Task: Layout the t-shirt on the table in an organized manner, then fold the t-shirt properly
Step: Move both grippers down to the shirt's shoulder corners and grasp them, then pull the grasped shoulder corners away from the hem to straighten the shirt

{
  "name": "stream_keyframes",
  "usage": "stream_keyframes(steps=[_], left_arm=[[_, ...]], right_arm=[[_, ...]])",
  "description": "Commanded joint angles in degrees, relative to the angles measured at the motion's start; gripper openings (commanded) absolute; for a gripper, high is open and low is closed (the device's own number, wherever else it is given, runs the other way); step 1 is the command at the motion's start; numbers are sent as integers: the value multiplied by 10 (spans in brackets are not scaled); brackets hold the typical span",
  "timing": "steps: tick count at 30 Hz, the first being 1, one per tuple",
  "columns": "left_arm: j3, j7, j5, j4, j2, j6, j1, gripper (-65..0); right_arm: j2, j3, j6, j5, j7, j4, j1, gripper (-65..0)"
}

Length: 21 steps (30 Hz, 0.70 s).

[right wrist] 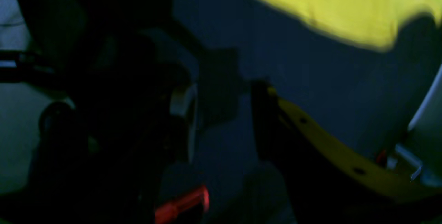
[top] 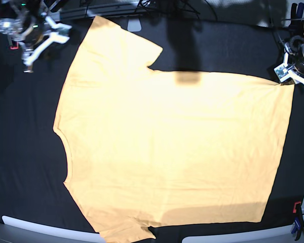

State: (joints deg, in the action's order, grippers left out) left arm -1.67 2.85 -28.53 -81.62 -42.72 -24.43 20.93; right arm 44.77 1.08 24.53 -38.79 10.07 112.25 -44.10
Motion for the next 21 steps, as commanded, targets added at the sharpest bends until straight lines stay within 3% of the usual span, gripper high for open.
stream_keyframes(steps=[1, 3, 10, 19, 21], left_arm=[[-4, 2, 0, -3, -12, -1, 0, -650], [-4, 2, 1, -3, -12, -1, 0, -650], [-4, 2, 0, -3, -12, -1, 0, -650], [-4, 2, 0, -3, -22, -1, 0, -650], [-4, 2, 0, -3, -23, -1, 0, -650]], right_arm=[[9, -20, -21, -13, -2, 0, 15, -396], [9, -70, -42, -29, 4, -11, 47, -396], [8, -177, -44, -30, 28, -20, 124, -396], [-7, -208, -43, -30, 29, -20, 154, -399], [-7, -208, -44, -30, 29, -20, 154, -441]])
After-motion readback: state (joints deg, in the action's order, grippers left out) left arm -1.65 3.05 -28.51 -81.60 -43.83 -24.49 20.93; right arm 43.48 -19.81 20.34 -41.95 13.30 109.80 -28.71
